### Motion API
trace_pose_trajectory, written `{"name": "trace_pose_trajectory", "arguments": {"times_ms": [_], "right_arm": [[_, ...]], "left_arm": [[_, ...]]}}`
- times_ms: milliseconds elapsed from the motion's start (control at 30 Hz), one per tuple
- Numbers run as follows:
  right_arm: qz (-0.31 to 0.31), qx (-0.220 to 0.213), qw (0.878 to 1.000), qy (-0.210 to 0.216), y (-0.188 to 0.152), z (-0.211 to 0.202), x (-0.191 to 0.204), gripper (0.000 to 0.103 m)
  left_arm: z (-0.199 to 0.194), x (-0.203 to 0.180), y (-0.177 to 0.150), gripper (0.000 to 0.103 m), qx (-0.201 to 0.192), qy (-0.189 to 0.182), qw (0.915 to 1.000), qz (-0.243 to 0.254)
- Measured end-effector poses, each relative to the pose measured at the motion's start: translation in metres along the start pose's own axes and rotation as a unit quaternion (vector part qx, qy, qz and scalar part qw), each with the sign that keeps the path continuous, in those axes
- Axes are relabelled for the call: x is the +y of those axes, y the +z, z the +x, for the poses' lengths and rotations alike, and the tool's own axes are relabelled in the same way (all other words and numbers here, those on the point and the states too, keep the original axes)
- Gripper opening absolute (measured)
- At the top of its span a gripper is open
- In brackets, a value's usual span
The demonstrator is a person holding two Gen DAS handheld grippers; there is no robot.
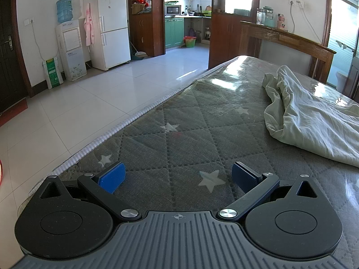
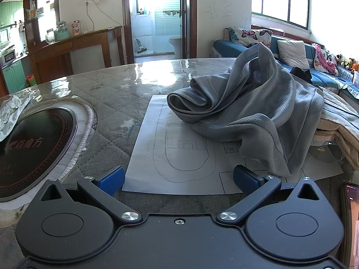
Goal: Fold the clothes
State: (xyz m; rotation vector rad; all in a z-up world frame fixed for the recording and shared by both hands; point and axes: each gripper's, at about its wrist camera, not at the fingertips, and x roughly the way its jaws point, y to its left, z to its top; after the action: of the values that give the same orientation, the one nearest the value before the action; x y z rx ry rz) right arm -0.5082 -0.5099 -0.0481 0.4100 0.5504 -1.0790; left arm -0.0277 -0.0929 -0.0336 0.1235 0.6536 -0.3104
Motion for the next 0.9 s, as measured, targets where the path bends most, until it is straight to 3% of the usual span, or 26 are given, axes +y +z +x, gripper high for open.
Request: {"name": "trace_pose_trajectory", "arguments": {"times_ms": [900], "right_arm": [[0.000, 0.000, 1.000, 0.000, -0.0035, -0.0009, -0.0027, 0.103]], "left_arm": [[-0.0006, 0.0002, 0.0004, 0.102, 0.000, 0.000, 1.0000, 0.000]]}}
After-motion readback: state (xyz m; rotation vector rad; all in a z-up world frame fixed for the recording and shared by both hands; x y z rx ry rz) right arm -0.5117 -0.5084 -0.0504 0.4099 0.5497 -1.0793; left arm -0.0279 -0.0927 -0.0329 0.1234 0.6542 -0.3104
